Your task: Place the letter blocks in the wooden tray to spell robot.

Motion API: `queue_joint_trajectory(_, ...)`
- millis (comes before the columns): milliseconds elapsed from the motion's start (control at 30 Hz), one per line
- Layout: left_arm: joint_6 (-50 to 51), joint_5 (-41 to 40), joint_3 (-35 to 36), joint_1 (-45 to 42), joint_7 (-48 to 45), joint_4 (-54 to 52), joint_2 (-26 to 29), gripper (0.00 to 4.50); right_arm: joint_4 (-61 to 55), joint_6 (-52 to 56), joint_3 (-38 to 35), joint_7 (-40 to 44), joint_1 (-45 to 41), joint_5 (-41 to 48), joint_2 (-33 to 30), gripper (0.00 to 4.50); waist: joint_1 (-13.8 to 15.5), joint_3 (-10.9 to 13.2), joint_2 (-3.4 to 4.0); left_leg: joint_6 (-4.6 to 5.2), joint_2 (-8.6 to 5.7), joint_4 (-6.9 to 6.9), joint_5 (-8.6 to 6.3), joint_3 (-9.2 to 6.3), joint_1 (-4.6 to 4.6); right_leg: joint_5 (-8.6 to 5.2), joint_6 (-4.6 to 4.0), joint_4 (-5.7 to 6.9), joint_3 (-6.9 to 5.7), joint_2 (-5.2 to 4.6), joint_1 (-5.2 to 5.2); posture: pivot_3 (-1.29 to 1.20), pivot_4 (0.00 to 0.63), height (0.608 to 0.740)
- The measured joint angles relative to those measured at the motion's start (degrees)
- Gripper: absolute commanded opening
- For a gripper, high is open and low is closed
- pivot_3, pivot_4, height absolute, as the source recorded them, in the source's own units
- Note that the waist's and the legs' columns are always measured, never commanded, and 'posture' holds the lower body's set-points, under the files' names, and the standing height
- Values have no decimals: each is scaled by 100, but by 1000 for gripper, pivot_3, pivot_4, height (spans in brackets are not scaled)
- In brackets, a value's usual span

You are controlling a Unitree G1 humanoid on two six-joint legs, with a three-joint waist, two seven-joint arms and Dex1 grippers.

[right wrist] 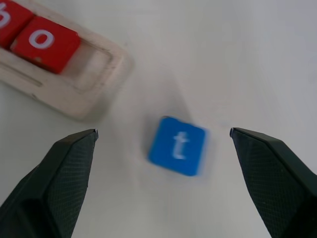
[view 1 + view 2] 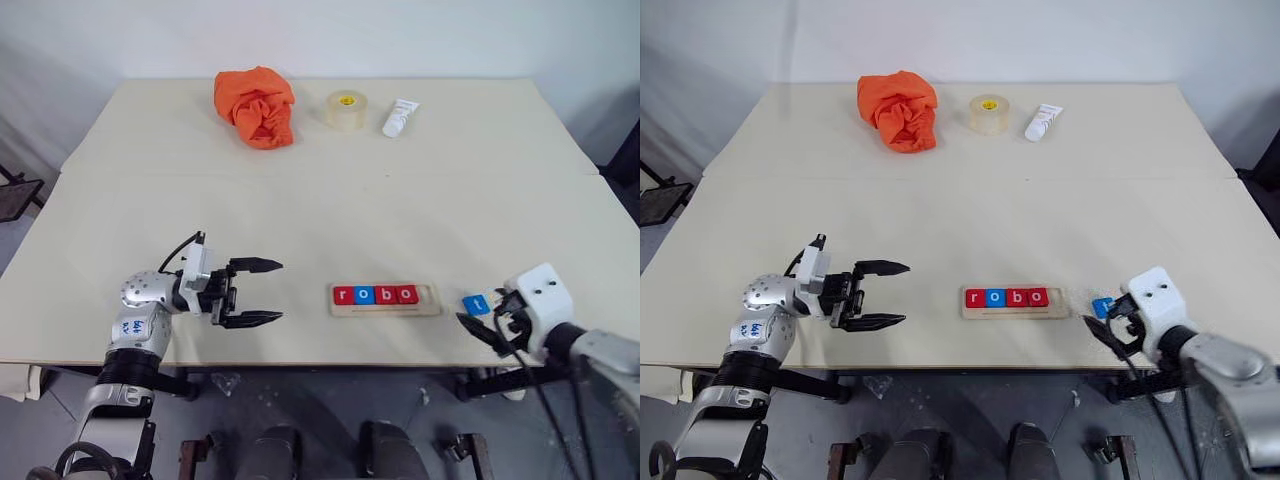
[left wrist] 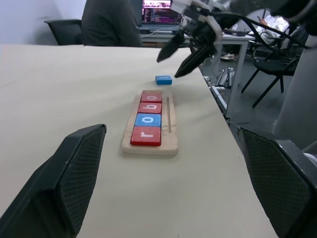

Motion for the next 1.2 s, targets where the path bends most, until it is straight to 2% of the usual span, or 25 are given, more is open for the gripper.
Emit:
queue_joint_trajectory(133,-2,-1,-24,90,1,-74,-59,4500,1236,-1000,395,1237,-642,-144,-982,4484,-29,2,-2,1,4,1,1,11,2,1,1,-2,-1,-1,0,0,150,740)
queue_joint_trajectory(267,-10,-2,-30,243,2,-190,-82,4500,2378,-1913,1002,2251,-1316,-297,-1236,4484,-20,3,-4,0,6,1,2,6,1,1,1,-8,-7,-3,-2,0,150,740)
queue_joint_trajectory(433,-24,-6,20,447,7,-380,-58,4500,3959,-3522,1904,3458,-2317,-823,-1220,4484,-21,4,-4,0,-1,18,1,12,-3,4,7,-14,-6,-10,0,0,150,740)
queue_joint_trajectory(533,-27,-7,59,535,9,-532,-46,4500,4686,-4278,2274,3860,-2851,-1173,-1133,4484,-20,3,-4,-2,2,21,1,7,-2,4,7,-12,-9,-10,0,0,150,740)
queue_joint_trajectory(833,-19,-9,123,768,22,-866,-39,4500,5744,-5138,2788,4321,-3597,-1689,-673,4484,-10,3,-3,-7,2,25,0,4,-4,4,7,-10,-12,-12,-2,0,150,740)
queue_joint_trajectory(933,-17,-9,182,805,38,-903,-38,4500,5913,-5197,2908,4439,-3746,-1780,-666,3936,-12,3,-3,-8,3,28,-1,2,-3,4,7,-10,-13,-12,0,0,150,740)
queue_joint_trajectory(1200,-12,-8,192,840,86,-915,-36,4500,6227,-5372,2973,4560,-3959,-1932,-637,1458,-18,3,-3,-8,3,38,-1,4,-3,4,7,-9,-12,-12,4,0,150,740)
